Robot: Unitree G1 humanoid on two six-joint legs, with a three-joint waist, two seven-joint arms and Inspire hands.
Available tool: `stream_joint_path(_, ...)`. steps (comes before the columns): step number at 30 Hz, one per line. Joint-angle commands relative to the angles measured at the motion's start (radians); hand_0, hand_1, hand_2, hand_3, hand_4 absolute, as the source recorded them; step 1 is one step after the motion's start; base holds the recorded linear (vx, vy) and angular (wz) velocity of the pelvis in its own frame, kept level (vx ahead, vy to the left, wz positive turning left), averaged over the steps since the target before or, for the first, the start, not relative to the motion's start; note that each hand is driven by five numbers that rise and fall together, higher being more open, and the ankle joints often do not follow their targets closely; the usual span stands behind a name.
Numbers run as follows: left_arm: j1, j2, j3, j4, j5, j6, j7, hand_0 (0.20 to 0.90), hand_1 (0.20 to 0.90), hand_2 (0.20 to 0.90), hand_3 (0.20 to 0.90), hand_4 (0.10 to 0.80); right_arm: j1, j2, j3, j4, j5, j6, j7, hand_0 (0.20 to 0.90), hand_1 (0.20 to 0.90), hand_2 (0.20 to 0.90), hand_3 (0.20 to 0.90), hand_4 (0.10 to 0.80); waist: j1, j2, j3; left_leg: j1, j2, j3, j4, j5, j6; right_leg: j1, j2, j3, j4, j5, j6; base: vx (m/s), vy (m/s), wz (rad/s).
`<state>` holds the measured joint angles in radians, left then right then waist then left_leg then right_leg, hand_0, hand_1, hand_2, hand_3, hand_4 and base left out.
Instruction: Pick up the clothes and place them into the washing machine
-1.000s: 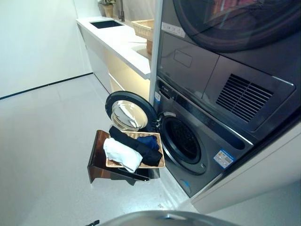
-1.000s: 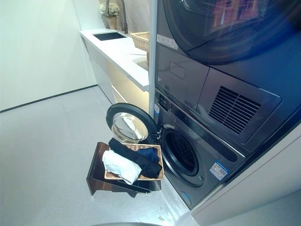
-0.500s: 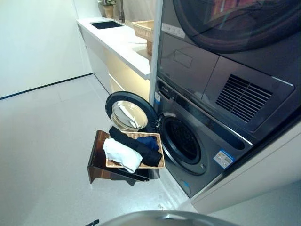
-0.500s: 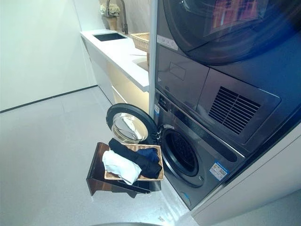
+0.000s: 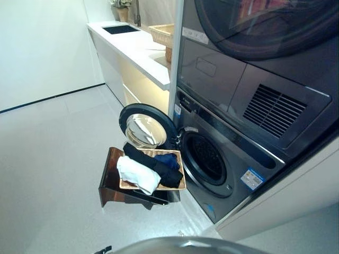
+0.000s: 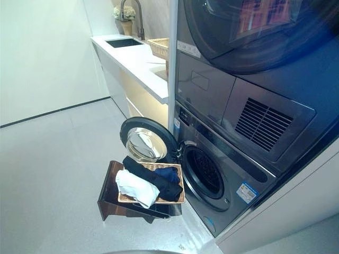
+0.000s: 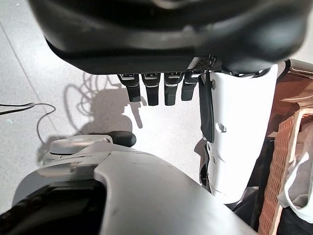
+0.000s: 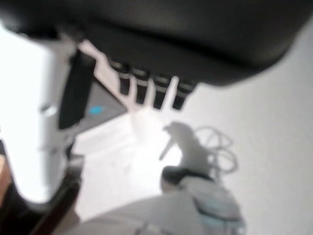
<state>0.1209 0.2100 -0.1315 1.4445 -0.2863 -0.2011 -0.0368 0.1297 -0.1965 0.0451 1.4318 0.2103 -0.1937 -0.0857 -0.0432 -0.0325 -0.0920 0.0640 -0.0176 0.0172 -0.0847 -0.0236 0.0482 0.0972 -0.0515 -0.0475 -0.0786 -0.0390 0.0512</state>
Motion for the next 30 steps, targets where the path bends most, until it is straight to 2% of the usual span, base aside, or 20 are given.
stream_joint_path(1,-0.065,-0.003,0.025,0.039,0.011,-0.030,0.005,0.900,0.900,0.900,0.900,0.800,-0.045,-0.059,-0.042,0.048,0.042,-0.003,-0.005,0.900,0.900,0.900,0.900,0.800,0.010,0.016,0.002,0.020,-0.047,0.002,-0.003,-0.072,-0.007,-0.074,-0.032,-0.010,0.082,0.031,0.043,0.012,0.097,0.00)
stream_joint_path(2,-0.065,-0.003,0.025,0.039,0.011,-0.030,0.005,0.900,0.900,0.900,0.900,0.800,-0.045,-0.059,-0.042,0.048,0.042,-0.003,-0.005,0.900,0.900,0.900,0.900,0.800,0.010,0.016,0.003,0.020,-0.048,0.002,-0.003,-0.072,-0.007,-0.074,-0.032,-0.010,0.083,0.031,0.043,0.025,0.171,0.07)
stream_joint_path(6,-0.078,0.004,0.030,0.032,0.000,-0.033,0.000,0.900,0.900,0.900,0.900,0.800,-0.040,-0.064,-0.051,0.053,0.040,-0.001,-0.002,0.900,0.900,0.900,0.900,0.800,0.014,0.009,0.016,0.010,-0.083,-0.021,0.051,-0.099,0.019,-0.094,-0.081,-0.024,0.186,0.030,0.052,0.037,0.214,0.21)
stream_joint_path(7,-0.078,0.004,0.030,0.032,0.000,-0.033,0.000,0.900,0.900,0.900,0.900,0.800,-0.040,-0.064,-0.051,0.053,0.040,-0.001,-0.002,0.900,0.900,0.900,0.900,0.800,0.014,0.009,0.016,0.009,-0.083,-0.021,0.052,-0.100,0.019,-0.095,-0.081,-0.024,0.188,0.029,0.052,0.017,0.210,0.26)
stream_joint_path(8,-0.081,0.008,0.030,0.035,0.000,-0.034,-0.002,0.900,0.900,0.900,0.900,0.800,-0.042,-0.067,-0.058,0.048,0.046,-0.003,-0.003,0.900,0.900,0.900,0.900,0.800,0.014,0.009,0.029,0.005,-0.099,-0.034,0.081,-0.112,0.030,-0.122,-0.101,-0.025,0.267,0.053,0.043,0.015,0.207,0.24)
stream_joint_path(10,-0.082,0.010,0.031,0.036,0.001,-0.034,-0.004,0.900,0.900,0.900,0.900,0.800,-0.044,-0.068,-0.059,0.047,0.049,-0.005,-0.002,0.900,0.900,0.900,0.900,0.800,0.014,0.010,0.035,0.003,-0.106,-0.038,0.095,-0.117,0.035,-0.139,-0.112,-0.026,0.313,0.062,0.035,0.019,0.215,0.27)
stream_joint_path(11,-0.085,0.021,0.031,0.038,0.001,-0.032,-0.006,0.900,0.900,0.900,0.900,0.800,-0.050,-0.065,-0.057,0.041,0.055,-0.009,-0.004,0.900,0.900,0.900,0.900,0.800,0.010,0.013,0.052,0.005,-0.115,-0.056,0.112,-0.120,0.045,-0.179,-0.121,-0.025,0.419,0.068,0.009,0.016,0.197,0.26)
stream_joint_path(13,-0.081,0.028,0.034,0.044,0.005,-0.030,-0.008,0.900,0.900,0.900,0.900,0.800,-0.050,-0.061,-0.057,0.042,0.059,-0.011,-0.007,0.900,0.900,0.900,0.900,0.800,0.009,0.021,0.061,0.015,-0.115,-0.063,0.113,-0.122,0.048,-0.207,-0.110,-0.021,0.459,0.039,-0.011,0.034,0.188,0.15)
stream_joint_path(16,-0.073,0.036,0.051,0.043,0.009,-0.028,-0.010,0.900,0.900,0.900,0.900,0.800,-0.048,-0.054,-0.052,0.042,0.055,-0.013,-0.005,0.900,0.900,0.900,0.900,0.800,0.011,0.026,0.063,0.040,-0.111,-0.066,0.095,-0.129,0.046,-0.240,-0.072,-0.016,0.386,0.014,-0.013,0.064,0.080,0.01)
stream_joint_path(22,-0.083,0.031,0.031,0.038,0.006,-0.035,-0.004,0.900,0.900,0.900,0.900,0.800,-0.046,-0.038,-0.056,0.035,0.070,-0.019,-0.007,0.900,0.900,0.900,0.900,0.800,-0.019,0.008,0.086,0.072,-0.119,-0.085,0.097,-0.141,0.030,-0.316,-0.001,0.056,0.188,0.125,0.030,0.080,0.005,0.22)
stream_joint_path(24,-0.084,0.029,0.023,0.035,0.000,-0.037,-0.001,0.900,0.900,0.900,0.900,0.800,-0.035,-0.035,-0.058,0.034,0.066,-0.016,-0.007,0.900,0.900,0.900,0.900,0.800,-0.029,0.001,0.083,0.085,-0.119,-0.094,0.095,-0.148,0.025,-0.318,0.010,0.061,0.162,0.142,0.035,0.142,-0.030,0.28)
stream_joint_path(30,-0.072,0.016,0.022,0.028,-0.008,-0.035,-0.001,0.900,0.900,0.900,0.900,0.800,-0.019,-0.040,-0.061,0.034,0.046,-0.012,-0.010,0.900,0.900,0.900,0.900,0.800,-0.026,-0.011,0.063,0.112,-0.109,-0.102,0.087,-0.161,0.010,-0.303,0.018,0.021,0.124,0.164,0.034,0.158,-0.076,0.10)
